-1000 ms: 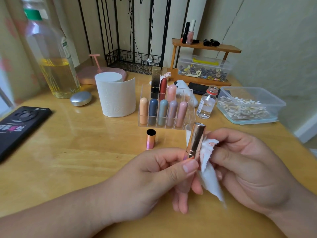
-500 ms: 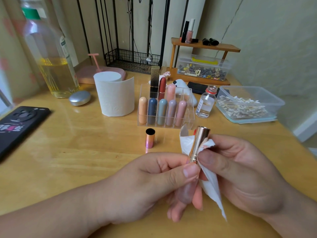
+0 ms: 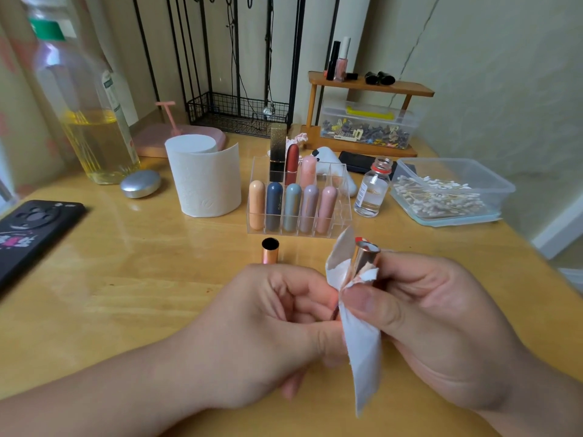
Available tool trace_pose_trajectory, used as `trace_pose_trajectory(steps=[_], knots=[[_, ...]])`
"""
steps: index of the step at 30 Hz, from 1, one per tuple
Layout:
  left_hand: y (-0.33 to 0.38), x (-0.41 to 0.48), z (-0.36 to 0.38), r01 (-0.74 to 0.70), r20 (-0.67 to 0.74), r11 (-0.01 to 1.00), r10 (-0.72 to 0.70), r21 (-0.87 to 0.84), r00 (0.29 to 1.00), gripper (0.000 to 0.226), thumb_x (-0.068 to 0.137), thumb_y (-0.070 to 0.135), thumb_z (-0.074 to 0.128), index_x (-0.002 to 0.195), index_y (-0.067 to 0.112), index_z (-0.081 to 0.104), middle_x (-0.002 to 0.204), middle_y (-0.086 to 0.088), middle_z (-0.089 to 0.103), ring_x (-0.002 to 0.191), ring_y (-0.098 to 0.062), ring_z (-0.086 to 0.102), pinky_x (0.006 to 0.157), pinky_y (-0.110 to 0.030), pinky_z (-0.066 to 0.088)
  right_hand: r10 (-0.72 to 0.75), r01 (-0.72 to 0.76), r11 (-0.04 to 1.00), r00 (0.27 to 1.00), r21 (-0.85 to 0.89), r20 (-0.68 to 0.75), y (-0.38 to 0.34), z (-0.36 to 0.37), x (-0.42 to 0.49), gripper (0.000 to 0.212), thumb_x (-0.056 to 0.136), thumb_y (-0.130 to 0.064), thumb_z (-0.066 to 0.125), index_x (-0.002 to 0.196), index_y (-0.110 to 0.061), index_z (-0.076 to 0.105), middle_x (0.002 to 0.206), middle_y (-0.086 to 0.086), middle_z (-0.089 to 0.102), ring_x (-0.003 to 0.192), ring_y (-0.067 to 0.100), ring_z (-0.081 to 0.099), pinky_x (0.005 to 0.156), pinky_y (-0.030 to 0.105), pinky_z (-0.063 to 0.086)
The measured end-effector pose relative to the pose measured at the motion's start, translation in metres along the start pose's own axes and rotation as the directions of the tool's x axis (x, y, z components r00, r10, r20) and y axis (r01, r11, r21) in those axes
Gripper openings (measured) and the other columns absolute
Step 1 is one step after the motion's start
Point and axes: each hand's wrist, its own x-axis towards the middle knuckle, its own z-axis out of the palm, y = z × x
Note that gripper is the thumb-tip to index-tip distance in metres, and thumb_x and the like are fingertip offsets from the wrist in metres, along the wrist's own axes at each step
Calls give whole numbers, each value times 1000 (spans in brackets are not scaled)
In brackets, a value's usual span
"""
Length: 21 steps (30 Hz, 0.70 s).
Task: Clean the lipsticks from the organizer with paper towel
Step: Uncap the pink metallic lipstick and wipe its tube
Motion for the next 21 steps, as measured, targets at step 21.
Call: trace_pose_trajectory(steps=[21], knots=[[8, 0, -7, 64, 291, 998, -63, 7, 955, 19, 101, 19, 54, 94, 7, 67, 82, 7, 63, 82, -16, 54, 82, -27, 43, 97, -107, 989, 990, 97, 101, -7, -8, 2, 23, 84, -19, 75, 88, 3, 69, 73, 19, 68, 60, 33, 68, 60, 37, 56]])
